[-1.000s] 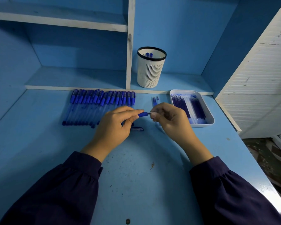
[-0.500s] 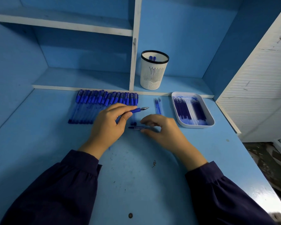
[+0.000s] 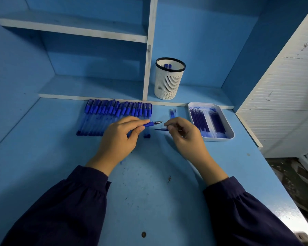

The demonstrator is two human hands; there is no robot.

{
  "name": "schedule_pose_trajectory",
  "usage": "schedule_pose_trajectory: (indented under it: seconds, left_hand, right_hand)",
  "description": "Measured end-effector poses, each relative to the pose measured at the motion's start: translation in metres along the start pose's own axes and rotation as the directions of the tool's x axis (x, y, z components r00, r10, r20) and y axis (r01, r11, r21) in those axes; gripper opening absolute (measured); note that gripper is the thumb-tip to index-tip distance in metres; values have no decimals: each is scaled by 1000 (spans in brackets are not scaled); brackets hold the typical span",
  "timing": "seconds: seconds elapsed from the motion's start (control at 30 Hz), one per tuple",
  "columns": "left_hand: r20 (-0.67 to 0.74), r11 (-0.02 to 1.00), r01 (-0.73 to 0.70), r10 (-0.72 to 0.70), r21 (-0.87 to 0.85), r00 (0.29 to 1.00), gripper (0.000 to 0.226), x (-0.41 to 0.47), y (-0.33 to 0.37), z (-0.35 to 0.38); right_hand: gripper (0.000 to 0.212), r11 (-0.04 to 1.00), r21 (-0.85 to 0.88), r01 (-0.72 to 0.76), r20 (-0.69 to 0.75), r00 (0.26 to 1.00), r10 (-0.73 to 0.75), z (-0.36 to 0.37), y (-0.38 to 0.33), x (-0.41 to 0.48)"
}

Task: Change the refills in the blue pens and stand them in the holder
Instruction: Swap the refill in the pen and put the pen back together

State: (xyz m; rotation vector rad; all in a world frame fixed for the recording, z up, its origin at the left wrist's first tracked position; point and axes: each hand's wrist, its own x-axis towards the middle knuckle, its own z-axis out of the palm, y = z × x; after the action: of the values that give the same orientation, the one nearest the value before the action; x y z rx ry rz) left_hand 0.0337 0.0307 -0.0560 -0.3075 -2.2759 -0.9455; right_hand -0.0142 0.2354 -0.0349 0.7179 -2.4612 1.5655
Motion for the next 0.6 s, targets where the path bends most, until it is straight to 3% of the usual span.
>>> schedule_pose_trajectory:
  seconds: [0.47, 0.6]
  left_hand:
    - [20, 999, -4, 5, -41, 1000, 25, 0, -1, 1]
    - [39, 999, -14, 16, -51, 999, 24, -1, 0, 3]
  right_hand:
    - [19, 999, -24, 26, -141, 990, -29, 0, 2, 2]
    - [14, 999, -6, 34, -102, 994, -34, 2, 1, 2]
